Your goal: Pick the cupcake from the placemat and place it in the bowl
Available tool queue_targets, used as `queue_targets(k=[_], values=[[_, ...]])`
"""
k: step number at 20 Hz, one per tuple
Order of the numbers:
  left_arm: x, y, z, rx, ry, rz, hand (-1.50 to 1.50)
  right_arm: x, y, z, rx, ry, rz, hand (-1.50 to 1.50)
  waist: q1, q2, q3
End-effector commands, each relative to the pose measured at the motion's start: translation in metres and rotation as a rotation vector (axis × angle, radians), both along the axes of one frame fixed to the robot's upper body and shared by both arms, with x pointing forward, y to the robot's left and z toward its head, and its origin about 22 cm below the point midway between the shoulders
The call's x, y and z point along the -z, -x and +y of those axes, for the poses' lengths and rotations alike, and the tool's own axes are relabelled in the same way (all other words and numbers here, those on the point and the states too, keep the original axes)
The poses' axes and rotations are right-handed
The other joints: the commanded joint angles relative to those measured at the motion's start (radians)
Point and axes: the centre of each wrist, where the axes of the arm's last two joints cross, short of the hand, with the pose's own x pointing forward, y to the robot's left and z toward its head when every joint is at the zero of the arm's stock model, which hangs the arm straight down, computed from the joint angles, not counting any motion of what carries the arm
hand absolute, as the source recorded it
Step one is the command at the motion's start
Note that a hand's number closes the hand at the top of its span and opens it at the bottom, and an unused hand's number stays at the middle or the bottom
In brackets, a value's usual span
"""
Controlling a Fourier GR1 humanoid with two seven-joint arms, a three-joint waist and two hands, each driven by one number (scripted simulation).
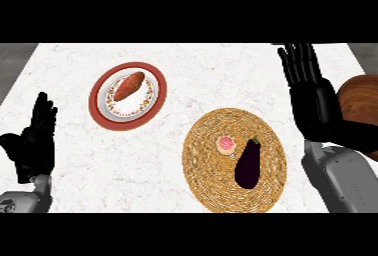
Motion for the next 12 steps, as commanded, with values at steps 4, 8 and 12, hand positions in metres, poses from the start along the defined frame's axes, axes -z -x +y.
queue_targets(k=[4, 8, 12], values=[[-0.023, -0.016, 0.001, 0.127, -0.054, -0.026, 0.00, -0.044, -0.008, 0.016, -0.491, 0.183, -0.178, 1.50, 0.032, 0.003, -0.030], [-0.016, -0.009, -0.008, 0.181, -0.051, 0.014, 0.00, -0.065, -0.017, -0.048, -0.248, 0.929, -0.146, -1.50, -0.002, -0.012, -0.049], [-0.038, -0.019, 0.015, 0.204, -0.028, 0.023, 0.00, 0.027, 0.014, -0.076, -0.246, 0.782, -0.019, -1.50, -0.005, -0.005, -0.030]])
